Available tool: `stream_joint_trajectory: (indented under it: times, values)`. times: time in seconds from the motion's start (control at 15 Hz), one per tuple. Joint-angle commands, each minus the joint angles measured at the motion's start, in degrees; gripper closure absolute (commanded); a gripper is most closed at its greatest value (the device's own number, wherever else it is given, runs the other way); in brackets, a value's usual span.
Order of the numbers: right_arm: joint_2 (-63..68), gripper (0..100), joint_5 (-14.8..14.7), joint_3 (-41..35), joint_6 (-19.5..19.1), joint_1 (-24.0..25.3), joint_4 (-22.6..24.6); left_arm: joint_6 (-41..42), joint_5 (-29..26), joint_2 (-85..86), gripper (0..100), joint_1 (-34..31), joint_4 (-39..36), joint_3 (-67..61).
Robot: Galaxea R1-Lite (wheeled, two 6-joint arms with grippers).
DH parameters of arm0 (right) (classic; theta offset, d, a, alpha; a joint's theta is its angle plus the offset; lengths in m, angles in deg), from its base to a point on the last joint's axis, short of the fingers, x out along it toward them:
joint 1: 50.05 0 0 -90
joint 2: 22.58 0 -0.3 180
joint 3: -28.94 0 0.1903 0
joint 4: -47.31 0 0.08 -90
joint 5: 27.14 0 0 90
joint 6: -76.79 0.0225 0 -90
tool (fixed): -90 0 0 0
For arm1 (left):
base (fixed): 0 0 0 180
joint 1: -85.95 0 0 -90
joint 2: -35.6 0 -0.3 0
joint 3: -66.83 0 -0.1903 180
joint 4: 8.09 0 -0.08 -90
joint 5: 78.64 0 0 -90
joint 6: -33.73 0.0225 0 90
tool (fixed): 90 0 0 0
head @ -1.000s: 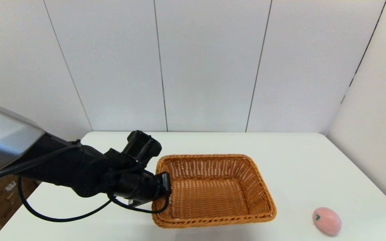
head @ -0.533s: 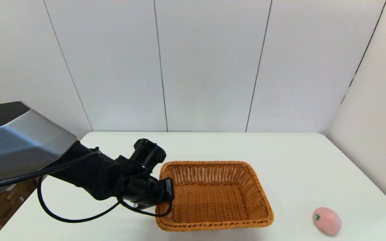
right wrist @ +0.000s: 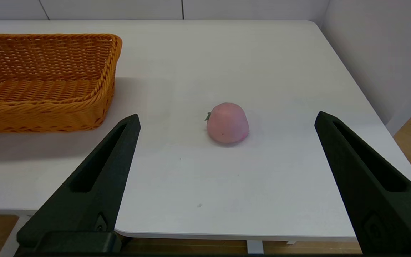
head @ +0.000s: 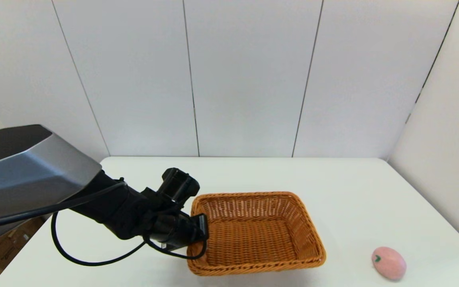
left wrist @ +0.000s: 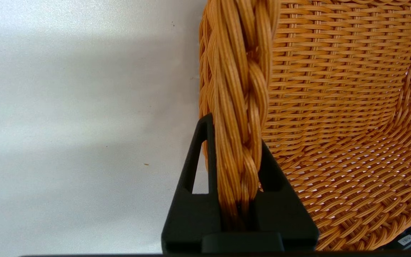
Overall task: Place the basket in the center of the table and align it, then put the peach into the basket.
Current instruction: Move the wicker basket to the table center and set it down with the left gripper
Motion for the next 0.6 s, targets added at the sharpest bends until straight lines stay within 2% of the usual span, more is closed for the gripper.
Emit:
stream_joint_trajectory:
  times: [0.07,0.6]
  values:
    - [0.0,0,0.0,0.0,0.0,0.0,0.0,0.6,0.0,0.6,100,-0.3,0.0,0.0]
    - [0.0,0,0.0,0.0,0.0,0.0,0.0,3.2,-0.1,1.5,100,-2.6,0.0,0.3]
